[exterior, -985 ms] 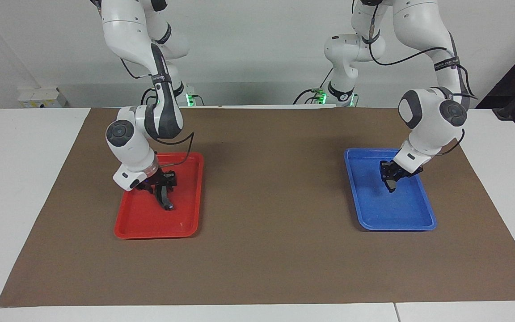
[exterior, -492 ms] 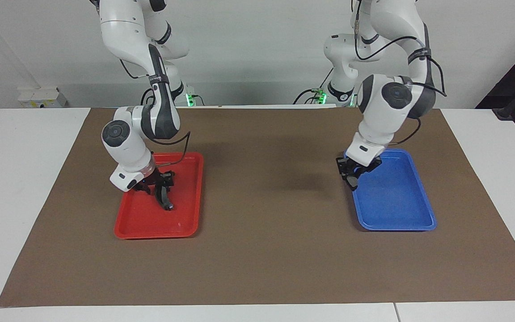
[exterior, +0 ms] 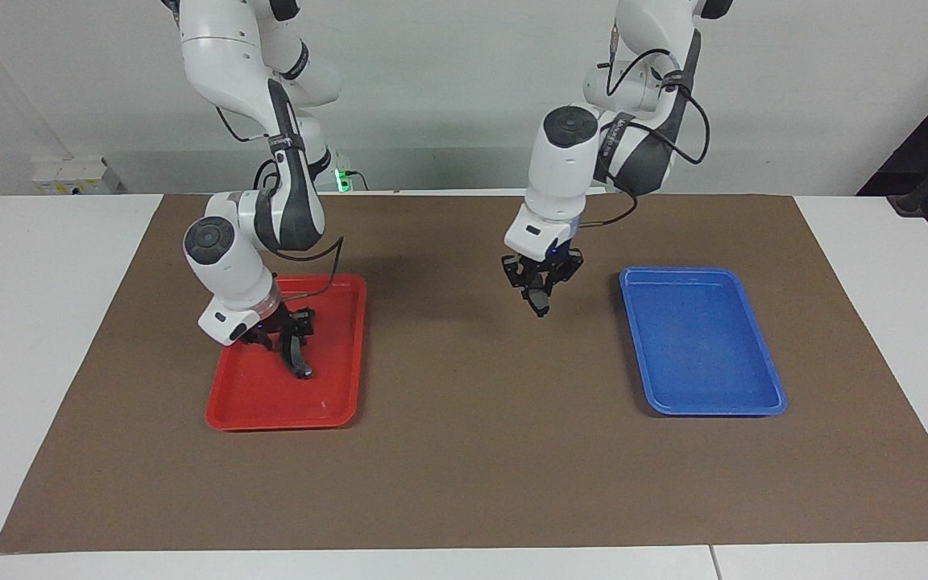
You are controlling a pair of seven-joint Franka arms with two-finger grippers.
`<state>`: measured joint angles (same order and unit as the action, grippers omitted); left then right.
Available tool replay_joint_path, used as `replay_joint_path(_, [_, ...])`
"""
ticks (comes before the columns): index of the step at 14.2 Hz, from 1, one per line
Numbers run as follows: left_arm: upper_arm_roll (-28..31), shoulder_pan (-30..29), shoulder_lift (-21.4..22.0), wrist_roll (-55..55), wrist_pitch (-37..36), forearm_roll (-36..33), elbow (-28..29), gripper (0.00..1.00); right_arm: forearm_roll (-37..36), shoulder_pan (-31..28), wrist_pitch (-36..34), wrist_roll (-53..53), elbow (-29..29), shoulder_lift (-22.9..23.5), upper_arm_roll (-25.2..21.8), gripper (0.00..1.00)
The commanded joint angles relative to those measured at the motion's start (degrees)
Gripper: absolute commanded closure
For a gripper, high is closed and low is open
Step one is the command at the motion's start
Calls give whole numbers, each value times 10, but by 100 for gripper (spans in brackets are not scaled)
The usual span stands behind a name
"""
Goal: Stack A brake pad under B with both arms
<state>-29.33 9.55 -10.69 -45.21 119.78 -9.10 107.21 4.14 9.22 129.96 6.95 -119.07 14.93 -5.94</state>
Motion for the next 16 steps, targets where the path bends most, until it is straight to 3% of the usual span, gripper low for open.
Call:
replay_joint_path(1, [-13,23,-56,-58,12,-40,-36,99,10,-3,2,17,-5,-4,3,31])
replay_joint_path(4, [-13,71,-153,-136,11,-99,-108,99,10,-3,2,17,-5,-4,3,33])
replay_joint_path(9, [40,165,-249,-177,5,-108,-208,99,10,-3,2,17,-4,-4,3,46])
replay_joint_path(12, [42,171,-268,-183,12,-108,-220,99,10,-3,-1,17,0,-4,3,60])
replay_joint_path(16, [44,171,-280,-184,20,-110,-219,99,10,-4,-2,17,0,-4,3,89])
